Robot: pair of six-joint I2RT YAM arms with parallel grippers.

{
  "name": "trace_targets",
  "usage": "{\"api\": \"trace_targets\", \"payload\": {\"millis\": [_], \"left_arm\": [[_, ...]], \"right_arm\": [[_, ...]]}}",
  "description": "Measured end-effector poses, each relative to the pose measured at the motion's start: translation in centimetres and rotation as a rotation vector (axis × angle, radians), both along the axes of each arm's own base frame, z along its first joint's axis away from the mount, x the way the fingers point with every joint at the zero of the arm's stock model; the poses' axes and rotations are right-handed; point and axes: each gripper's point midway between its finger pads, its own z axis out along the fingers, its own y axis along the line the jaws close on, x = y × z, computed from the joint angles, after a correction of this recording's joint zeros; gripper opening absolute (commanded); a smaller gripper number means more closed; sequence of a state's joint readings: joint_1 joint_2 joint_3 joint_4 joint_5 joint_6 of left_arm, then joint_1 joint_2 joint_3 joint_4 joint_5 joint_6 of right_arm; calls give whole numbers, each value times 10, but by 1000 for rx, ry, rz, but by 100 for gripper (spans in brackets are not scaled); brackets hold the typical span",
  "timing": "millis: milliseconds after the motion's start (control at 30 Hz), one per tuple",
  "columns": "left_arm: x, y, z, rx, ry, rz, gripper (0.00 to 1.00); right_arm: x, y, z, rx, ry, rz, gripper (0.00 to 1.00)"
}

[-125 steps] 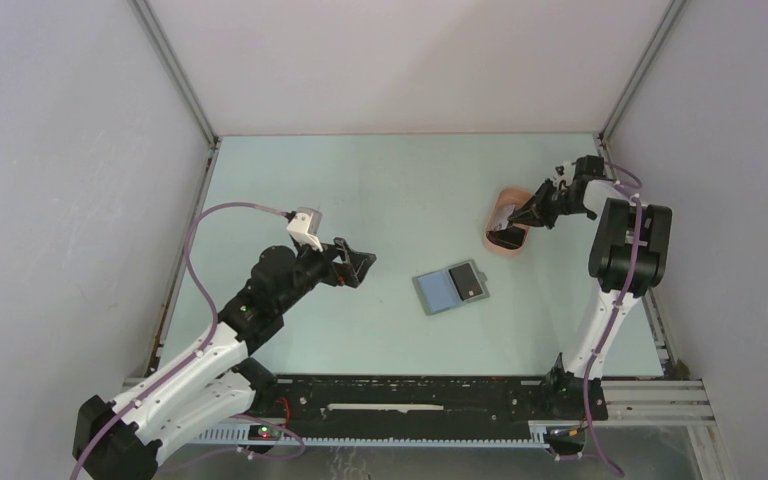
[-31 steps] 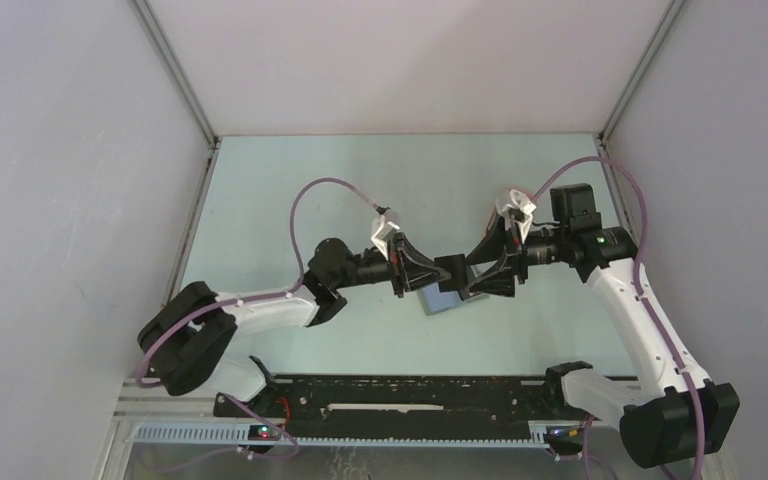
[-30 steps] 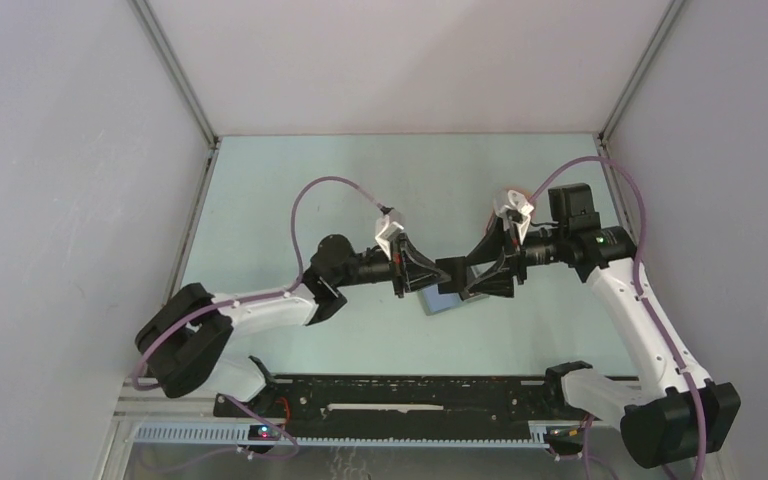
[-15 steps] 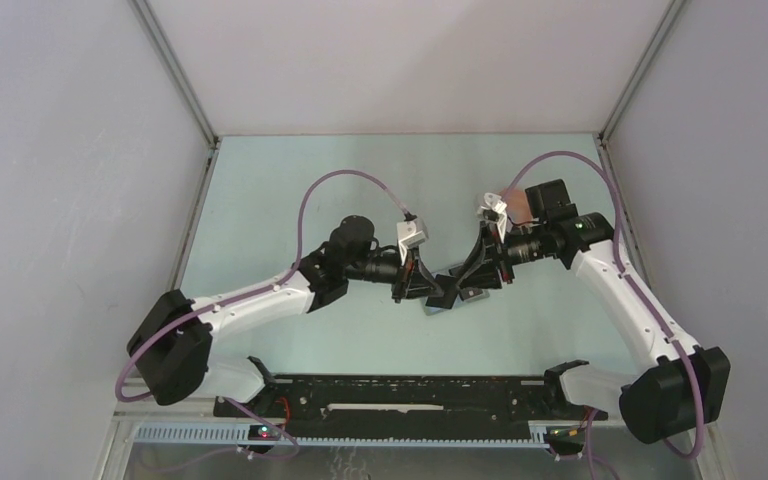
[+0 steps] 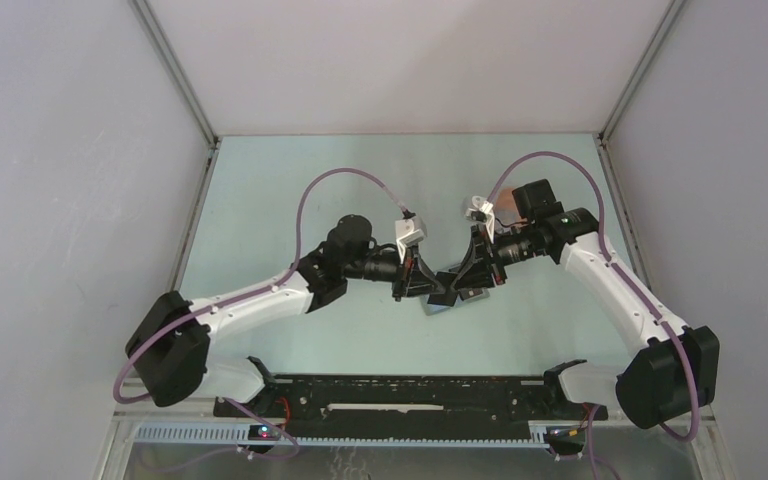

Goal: Put the credit cards into the card holder
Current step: Insert the credit card into the card holder.

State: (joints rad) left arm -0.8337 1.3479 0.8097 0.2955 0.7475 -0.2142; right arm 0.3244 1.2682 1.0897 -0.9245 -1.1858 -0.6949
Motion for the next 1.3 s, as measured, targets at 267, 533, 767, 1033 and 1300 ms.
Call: {"api": "trace_targets", "payload": {"millis": [267, 533, 767, 1033, 1300], "left_arm": [[3, -2, 7, -26, 12, 23, 36], [9, 16, 5, -32, -7, 145, 50], [13, 48, -10, -72, -53, 317, 58], [24, 55, -35, -109, 47, 445, 46], [34, 44, -97, 7, 231, 498, 35]], "right_arm": [[0, 0, 1, 3, -5, 3, 0], [11, -10, 0, -2, 1, -55, 0], [46, -22, -20, -97, 54, -201, 0], [90, -45, -74, -256, 200, -392, 0], [104, -52, -124, -384, 365, -434, 0]]}}
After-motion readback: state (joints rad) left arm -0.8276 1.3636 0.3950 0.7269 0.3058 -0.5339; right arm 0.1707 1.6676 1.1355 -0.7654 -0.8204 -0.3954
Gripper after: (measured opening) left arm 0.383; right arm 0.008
